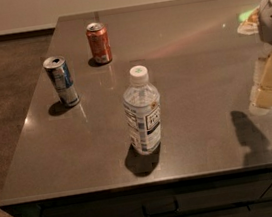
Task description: Move blue plastic bottle near coke can
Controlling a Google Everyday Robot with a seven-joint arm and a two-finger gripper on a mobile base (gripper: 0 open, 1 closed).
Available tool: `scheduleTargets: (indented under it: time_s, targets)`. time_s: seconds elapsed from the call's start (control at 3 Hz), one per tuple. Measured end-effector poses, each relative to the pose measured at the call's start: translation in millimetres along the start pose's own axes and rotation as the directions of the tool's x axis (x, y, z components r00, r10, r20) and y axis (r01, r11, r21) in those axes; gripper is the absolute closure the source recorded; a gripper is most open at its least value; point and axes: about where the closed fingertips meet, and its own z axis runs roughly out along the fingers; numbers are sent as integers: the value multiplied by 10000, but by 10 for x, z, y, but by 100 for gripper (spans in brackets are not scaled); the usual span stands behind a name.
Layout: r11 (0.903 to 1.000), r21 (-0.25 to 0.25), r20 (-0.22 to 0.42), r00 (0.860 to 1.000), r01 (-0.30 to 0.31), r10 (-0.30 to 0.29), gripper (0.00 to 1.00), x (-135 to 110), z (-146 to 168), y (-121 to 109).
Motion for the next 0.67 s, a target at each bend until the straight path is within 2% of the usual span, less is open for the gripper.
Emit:
scheduleTargets:
  time_s: [0.33, 0.67]
  targets:
    - [10000, 44, 2, 10000, 0, 0, 0, -10, -8, 3]
    - [9997, -224, 448, 9990, 78, -68, 0, -122, 62, 145]
